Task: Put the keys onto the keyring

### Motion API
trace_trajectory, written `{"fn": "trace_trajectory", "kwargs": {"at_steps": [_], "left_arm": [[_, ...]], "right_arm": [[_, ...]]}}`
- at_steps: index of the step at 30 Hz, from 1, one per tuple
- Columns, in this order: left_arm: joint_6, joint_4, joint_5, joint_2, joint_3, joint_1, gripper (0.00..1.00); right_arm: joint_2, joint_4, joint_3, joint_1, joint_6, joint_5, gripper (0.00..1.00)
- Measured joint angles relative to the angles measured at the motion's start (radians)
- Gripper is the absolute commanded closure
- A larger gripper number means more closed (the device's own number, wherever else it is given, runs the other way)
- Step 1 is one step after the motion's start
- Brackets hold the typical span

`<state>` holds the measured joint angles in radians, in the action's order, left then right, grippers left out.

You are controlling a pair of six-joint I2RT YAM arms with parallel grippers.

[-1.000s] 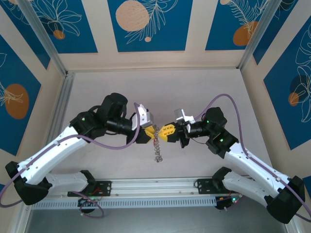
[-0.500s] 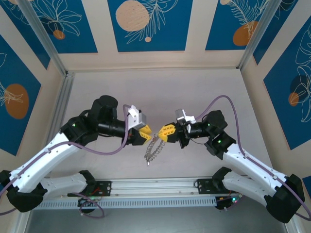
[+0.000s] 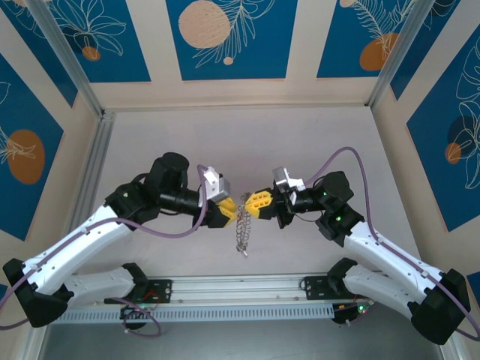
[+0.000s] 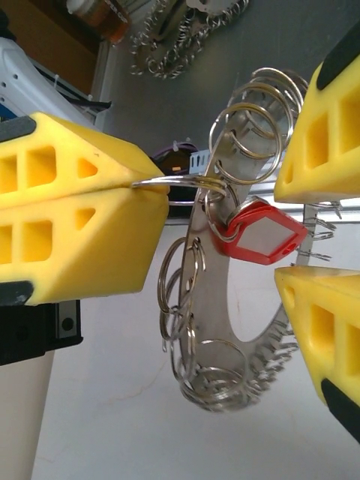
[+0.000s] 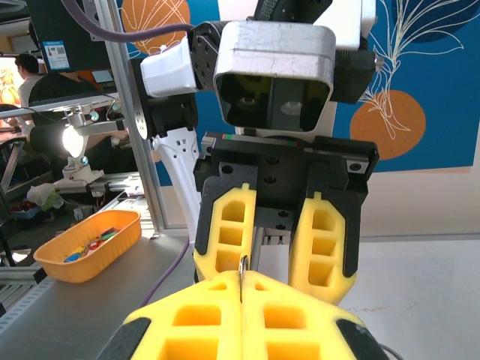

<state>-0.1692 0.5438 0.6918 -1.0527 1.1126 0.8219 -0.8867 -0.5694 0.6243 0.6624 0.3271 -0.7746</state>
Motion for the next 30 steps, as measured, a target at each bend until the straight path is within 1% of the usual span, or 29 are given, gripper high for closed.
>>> {"fn": "trace_trajectory", "kwargs": {"at_steps": [4, 13, 17, 21, 25, 27, 30], "left_arm": [[0.033, -0.058, 0.016, 0.013, -0.049, 0.000, 0.68], [0.103, -0.201, 0.047, 0.014, -0.108, -0.001, 0.67], [0.135, -0.249, 0.053, 0.017, -0.130, -0.001, 0.72], [0.152, -0.286, 0.056, 0.018, -0.143, 0.004, 0.74], [0.169, -0.322, 0.056, 0.018, -0.158, 0.007, 0.78], [0.174, -0.334, 0.056, 0.018, -0.164, 0.008, 0.81], [0.181, -0.344, 0.055, 0.018, -0.167, 0.008, 0.90]], "right_arm": [[0.000, -0.014, 0.000, 0.000, 0.008, 0.000, 1.00], [-0.002, -0.022, 0.000, 0.000, 0.019, 0.012, 1.00], [-0.002, -0.022, 0.000, 0.000, 0.019, 0.024, 1.00], [-0.006, -0.023, 0.000, 0.000, 0.022, 0.035, 1.00], [-0.008, -0.023, 0.000, -0.003, 0.023, 0.041, 1.00], [-0.008, -0.023, 0.000, -0.003, 0.023, 0.044, 1.00], [-0.007, -0.023, 0.000, -0.005, 0.024, 0.052, 1.00]]}}
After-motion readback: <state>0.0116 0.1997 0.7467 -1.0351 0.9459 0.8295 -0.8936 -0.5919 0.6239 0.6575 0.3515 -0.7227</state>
